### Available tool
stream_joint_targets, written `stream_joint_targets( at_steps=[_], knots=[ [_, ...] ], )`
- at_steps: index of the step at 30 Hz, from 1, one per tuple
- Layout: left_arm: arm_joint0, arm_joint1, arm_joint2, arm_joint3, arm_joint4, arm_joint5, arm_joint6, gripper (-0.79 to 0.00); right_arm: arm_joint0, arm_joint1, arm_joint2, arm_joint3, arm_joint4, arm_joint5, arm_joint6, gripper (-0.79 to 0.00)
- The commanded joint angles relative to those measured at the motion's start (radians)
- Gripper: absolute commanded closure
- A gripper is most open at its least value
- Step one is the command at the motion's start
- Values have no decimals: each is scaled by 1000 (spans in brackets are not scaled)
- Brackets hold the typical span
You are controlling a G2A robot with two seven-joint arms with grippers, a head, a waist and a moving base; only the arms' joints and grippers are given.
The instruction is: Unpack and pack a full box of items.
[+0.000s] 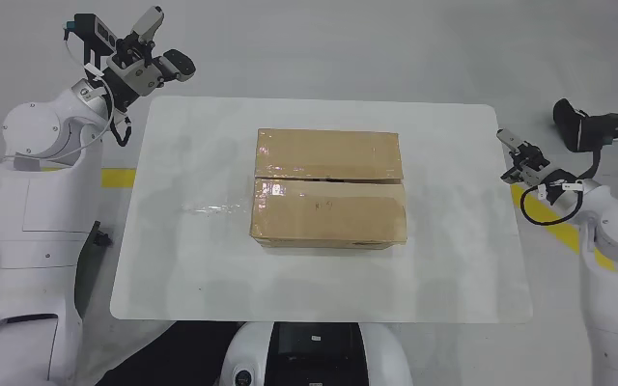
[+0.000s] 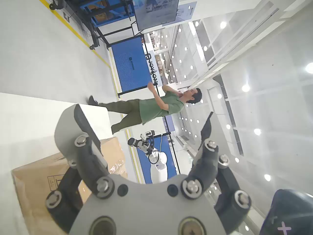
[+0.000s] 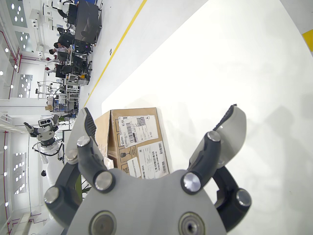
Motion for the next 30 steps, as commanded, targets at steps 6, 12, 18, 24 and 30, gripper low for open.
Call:
stream_joint_targets(
  at_steps=[6,12,18,24,30],
  knots=[
    [0,0,0,0,0,0,0,-785,0,0,0,0,0,0,0,-784],
    [0,0,0,0,0,0,0,-784,0,0,0,0,0,0,0,-785],
    [0,0,0,0,0,0,0,-785,0,0,0,0,0,0,0,-784],
    [0,0,0,0,0,0,0,-785,0,0,0,0,0,0,0,-784],
    [0,0,0,0,0,0,0,-785,-25,0,-7,-2,27,-13,17,-785]
  ],
)
